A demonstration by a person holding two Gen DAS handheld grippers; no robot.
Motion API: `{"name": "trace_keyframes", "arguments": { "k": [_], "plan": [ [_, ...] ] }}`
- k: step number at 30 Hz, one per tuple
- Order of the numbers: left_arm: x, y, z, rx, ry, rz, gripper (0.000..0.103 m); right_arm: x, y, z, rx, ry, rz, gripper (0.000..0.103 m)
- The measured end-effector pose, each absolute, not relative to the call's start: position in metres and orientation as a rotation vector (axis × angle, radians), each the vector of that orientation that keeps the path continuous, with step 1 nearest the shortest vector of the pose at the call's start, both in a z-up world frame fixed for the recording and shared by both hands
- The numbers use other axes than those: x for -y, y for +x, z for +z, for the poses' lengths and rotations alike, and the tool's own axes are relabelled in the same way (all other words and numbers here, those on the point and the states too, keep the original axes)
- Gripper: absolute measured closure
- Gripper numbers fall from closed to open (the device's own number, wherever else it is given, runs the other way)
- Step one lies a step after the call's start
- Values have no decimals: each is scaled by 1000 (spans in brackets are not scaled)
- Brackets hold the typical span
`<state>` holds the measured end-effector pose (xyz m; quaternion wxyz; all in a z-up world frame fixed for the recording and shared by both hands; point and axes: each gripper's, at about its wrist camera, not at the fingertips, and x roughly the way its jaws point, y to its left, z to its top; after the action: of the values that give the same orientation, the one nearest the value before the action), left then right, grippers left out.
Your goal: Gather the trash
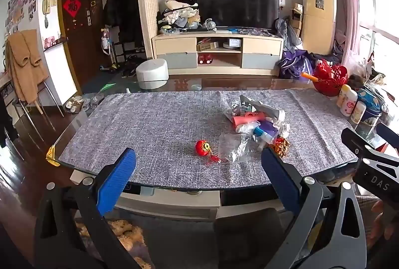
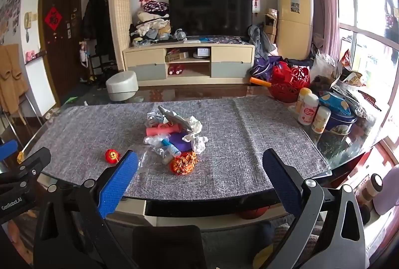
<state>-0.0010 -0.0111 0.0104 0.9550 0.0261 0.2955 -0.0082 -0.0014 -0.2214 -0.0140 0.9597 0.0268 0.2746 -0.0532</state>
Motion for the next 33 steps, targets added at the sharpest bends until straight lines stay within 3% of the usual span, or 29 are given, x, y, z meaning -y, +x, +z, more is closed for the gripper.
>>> {"name": "trace_keyframes", "arguments": {
  "k": [33],
  "plan": [
    [7,-8,16,-579,50,-17,8,223,-4,-16,-550,69,-112,3]
  ]
}}
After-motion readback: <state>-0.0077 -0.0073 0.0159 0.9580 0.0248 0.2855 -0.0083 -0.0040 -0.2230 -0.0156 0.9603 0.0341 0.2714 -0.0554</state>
